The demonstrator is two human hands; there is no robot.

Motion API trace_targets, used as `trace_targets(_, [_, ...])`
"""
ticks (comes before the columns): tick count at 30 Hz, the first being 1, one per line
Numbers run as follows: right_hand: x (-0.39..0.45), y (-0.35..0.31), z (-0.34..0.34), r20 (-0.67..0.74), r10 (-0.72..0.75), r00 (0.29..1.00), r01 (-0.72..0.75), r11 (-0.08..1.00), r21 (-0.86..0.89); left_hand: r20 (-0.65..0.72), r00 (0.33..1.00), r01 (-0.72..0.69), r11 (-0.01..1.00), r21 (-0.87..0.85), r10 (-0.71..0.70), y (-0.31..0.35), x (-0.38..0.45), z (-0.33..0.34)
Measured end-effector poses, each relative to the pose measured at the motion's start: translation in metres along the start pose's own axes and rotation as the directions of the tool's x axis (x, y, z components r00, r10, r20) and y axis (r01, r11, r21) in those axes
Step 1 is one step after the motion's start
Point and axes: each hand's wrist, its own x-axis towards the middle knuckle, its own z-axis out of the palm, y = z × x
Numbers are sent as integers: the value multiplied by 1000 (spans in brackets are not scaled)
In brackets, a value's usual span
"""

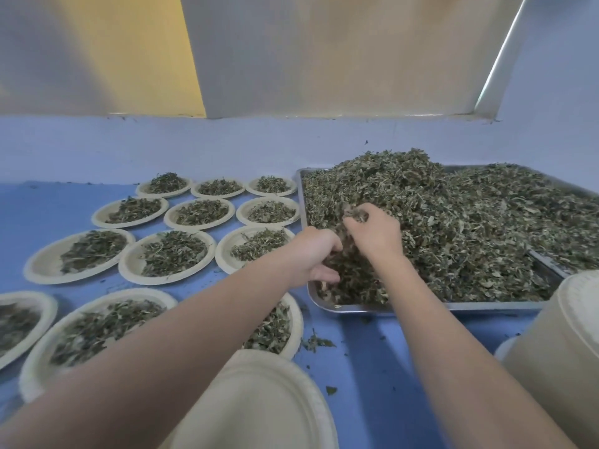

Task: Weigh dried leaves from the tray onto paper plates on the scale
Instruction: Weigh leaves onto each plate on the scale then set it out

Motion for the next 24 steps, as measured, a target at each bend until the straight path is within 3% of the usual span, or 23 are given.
trace_targets(3, [-9, -1, -6, 1, 160, 987, -153, 941, 301, 31, 998, 58, 971, -230, -52, 0, -7, -1])
trace_targets(6, [-22, -15, -23, 194, 296, 935, -345, 636, 690, 30, 994, 109, 894, -434, -106, 2, -13, 0])
trace_targets(8, [-36, -30, -39, 323, 241, 915, -398, 417, 817, 50, 991, 132, 832, -538, -124, 5, -23, 0])
trace_targets(11, [-65, -55, -59, 391, 89, 916, -399, 303, 865, 64, 994, 111, 757, -644, -92, 9, -47, -6])
trace_targets(17, [-138, -89, -68, 483, -89, 871, -414, 398, 819, -44, 999, -24, 705, -709, -11, -15, -123, -34])
trace_targets(21, [-181, -87, -56, 522, -193, 831, -355, 539, 764, -169, 985, -125, 750, -650, 17, -50, -165, -56])
trace_targets(22, [-191, -85, -50, 508, -218, 833, -271, 640, 719, -215, 977, -143, 782, -607, 12, -59, -175, -62])
trace_targets(24, [-209, -78, -42, 434, -351, 830, 74, 840, 537, -326, 945, -192, 847, -495, 24, -74, -194, -72])
